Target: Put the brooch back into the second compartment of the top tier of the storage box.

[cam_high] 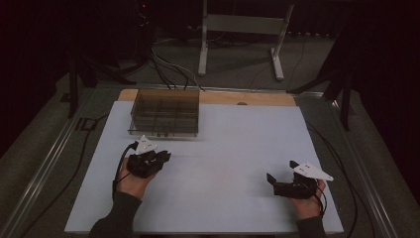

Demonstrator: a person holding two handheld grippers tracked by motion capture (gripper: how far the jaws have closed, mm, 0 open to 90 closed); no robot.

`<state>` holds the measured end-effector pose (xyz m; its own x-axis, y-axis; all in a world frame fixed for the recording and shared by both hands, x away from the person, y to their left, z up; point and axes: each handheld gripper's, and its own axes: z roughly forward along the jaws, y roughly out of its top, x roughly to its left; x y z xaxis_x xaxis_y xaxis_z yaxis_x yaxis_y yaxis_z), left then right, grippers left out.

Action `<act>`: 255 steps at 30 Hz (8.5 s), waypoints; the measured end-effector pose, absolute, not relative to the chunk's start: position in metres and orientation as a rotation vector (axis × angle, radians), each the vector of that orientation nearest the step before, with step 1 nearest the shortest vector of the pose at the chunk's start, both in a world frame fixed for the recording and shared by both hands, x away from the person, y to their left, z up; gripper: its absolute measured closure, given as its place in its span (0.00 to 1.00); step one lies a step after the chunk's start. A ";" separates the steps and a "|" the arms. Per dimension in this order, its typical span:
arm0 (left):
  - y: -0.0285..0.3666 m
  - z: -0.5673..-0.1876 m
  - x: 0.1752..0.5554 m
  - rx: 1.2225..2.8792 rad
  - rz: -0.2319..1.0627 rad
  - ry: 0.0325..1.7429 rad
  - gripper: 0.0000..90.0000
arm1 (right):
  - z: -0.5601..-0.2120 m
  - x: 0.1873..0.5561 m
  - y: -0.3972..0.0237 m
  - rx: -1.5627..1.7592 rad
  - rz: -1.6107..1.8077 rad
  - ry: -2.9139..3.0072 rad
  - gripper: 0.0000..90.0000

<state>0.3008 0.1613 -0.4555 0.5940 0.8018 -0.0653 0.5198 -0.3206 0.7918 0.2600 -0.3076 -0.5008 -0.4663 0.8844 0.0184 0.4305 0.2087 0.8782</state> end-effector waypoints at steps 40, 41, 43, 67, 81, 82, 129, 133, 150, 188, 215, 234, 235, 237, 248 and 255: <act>0.167 -0.424 0.318 1.927 0.447 1.029 0.90 | -0.501 0.260 -0.308 1.215 1.205 1.991 0.00; 0.167 -0.424 0.319 1.923 0.448 1.031 0.90 | -0.501 0.260 -0.307 1.217 1.205 1.990 0.00; 0.167 -0.422 0.320 1.921 0.451 1.027 0.90 | -0.501 0.260 -0.307 1.217 1.205 1.991 0.00; 0.172 -0.405 0.341 1.892 0.493 1.019 0.90 | -0.501 0.260 -0.308 1.216 1.206 1.992 0.00; 0.173 -0.405 0.356 1.893 0.514 1.046 0.90 | -0.501 0.260 -0.308 1.216 1.206 1.992 0.00; 0.173 -0.406 0.357 1.892 0.516 1.050 0.90 | -0.501 0.260 -0.308 1.216 1.206 1.991 0.00; 0.180 -0.422 0.395 1.919 0.511 1.140 0.90 | -0.501 0.261 -0.308 1.218 1.211 1.988 0.00; 0.179 -0.425 0.398 1.921 0.507 1.152 0.90 | -0.501 0.261 -0.308 1.218 1.210 1.989 0.00; 0.174 -0.432 0.409 1.957 0.494 1.185 0.90 | -0.501 0.261 -0.309 1.220 1.213 1.989 0.00; 0.168 -0.448 0.421 2.018 0.447 1.251 0.90 | -0.501 0.262 -0.309 1.220 1.209 1.993 0.00; 0.188 -0.421 0.398 1.874 0.465 1.208 0.02 | -0.501 0.262 -0.309 1.218 1.205 1.996 0.00; 0.193 -0.415 0.357 1.895 0.548 1.080 0.00 | -0.501 0.261 -0.308 1.221 1.208 1.998 0.00; 0.194 -0.416 0.355 1.892 0.550 1.077 0.00 | -0.501 0.261 -0.308 1.220 1.208 1.998 0.00; 0.195 -0.417 0.349 1.886 0.558 1.072 0.00 | -0.501 0.261 -0.308 1.220 1.209 1.998 0.00; 0.203 -0.433 0.321 1.850 0.577 1.044 0.00 | -0.501 0.261 -0.307 1.211 1.210 2.002 0.00; 0.208 -0.443 0.309 1.842 0.586 1.032 0.00 | -0.501 0.260 -0.306 1.206 1.215 2.000 0.00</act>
<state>0.3091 0.2079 -0.4433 0.5359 0.8438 -0.0277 0.4086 -0.2305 0.8832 0.2602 -0.3064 -0.5014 -0.4799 0.8769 0.0260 0.4274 0.2079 0.8798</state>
